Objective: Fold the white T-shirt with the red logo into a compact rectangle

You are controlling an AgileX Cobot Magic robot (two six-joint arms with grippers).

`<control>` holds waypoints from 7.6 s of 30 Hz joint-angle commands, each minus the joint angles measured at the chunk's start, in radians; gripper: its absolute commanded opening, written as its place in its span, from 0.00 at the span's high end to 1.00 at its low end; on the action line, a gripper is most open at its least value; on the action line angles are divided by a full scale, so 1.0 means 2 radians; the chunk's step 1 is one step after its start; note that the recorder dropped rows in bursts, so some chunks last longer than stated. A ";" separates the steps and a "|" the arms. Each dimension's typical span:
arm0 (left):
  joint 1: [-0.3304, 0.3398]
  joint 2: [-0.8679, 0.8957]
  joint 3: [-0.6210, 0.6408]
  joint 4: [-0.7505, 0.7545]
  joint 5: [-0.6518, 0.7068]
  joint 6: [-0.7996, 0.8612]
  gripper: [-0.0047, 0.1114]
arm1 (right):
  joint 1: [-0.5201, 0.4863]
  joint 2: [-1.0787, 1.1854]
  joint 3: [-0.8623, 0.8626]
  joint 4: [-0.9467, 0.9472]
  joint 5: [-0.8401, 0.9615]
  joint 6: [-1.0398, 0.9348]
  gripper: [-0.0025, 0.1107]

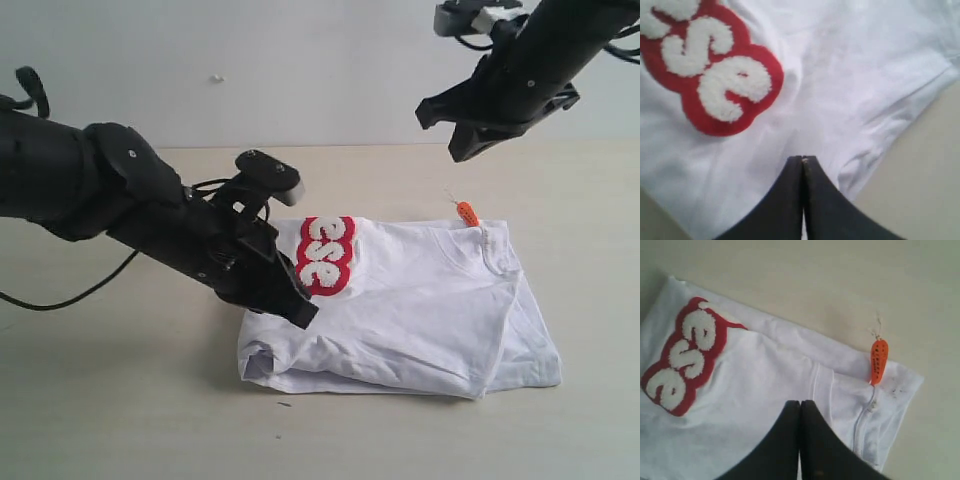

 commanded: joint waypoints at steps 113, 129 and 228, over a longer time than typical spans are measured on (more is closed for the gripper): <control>0.042 0.145 -0.079 0.307 0.021 -0.251 0.96 | 0.000 -0.071 0.017 0.063 0.020 -0.047 0.98; 0.037 -0.144 0.033 0.161 -0.168 -0.139 0.96 | 0.000 -0.198 0.092 0.060 -0.112 -0.056 0.98; 0.257 -0.941 0.168 0.402 -0.194 -0.139 0.96 | 0.000 -0.921 0.360 0.114 -0.413 -0.047 0.98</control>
